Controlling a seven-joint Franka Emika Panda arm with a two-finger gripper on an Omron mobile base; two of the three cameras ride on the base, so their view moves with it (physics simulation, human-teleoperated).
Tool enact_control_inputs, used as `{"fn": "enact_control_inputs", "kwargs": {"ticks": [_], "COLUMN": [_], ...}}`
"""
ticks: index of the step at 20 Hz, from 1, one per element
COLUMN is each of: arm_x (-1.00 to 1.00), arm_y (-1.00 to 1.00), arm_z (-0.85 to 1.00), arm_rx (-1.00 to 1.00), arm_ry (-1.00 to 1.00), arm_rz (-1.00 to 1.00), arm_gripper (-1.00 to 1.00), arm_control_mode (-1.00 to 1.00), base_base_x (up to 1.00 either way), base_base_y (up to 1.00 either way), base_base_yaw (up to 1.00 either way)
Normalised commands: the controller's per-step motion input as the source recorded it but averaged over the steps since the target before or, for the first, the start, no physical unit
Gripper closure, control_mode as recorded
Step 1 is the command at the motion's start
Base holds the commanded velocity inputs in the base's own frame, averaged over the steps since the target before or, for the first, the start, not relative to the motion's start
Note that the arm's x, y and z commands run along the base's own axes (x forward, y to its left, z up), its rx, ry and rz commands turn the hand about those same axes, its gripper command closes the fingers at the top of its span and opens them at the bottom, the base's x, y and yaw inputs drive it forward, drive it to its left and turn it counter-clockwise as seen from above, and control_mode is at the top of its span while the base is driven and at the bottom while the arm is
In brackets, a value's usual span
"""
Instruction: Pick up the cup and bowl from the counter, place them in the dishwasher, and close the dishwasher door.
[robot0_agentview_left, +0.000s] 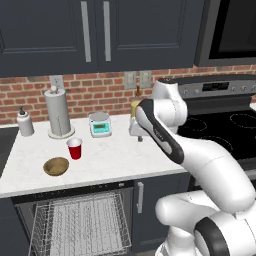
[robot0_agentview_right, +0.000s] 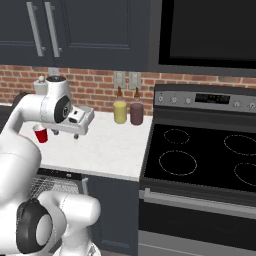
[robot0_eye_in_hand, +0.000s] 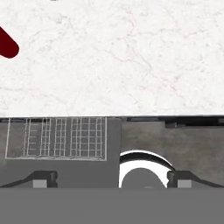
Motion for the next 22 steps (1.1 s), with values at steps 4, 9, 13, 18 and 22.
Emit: {"fn": "enact_control_inputs", "kwargs": {"ticks": [4,9,13,18,22], "arm_x": [0.00,-0.04,-0.09,-0.01,0.27], "arm_y": [0.58,0.79,0.96,0.78,0.71], "arm_z": [0.00,-0.03,-0.08,-0.14,-0.24], "arm_rx": [0.00,0.00,-0.03,-0.02,0.00], "arm_ry": [-0.11,-0.17,-0.08,-0.07,-0.10], "arm_rz": [-0.02,0.00,0.00,0.01,0.05], "arm_gripper": [-1.00,-1.00,-1.00,-1.00,-1.00], "arm_control_mode": [-1.00,-1.00,-1.00,-1.00,-1.00], "base_base_x": [0.00,0.00,0.00,0.00,0.00], "base_base_y": [0.00,0.00,0.00,0.00,0.00], "base_base_yaw": [0.00,0.00,0.00,0.00,0.00]}}
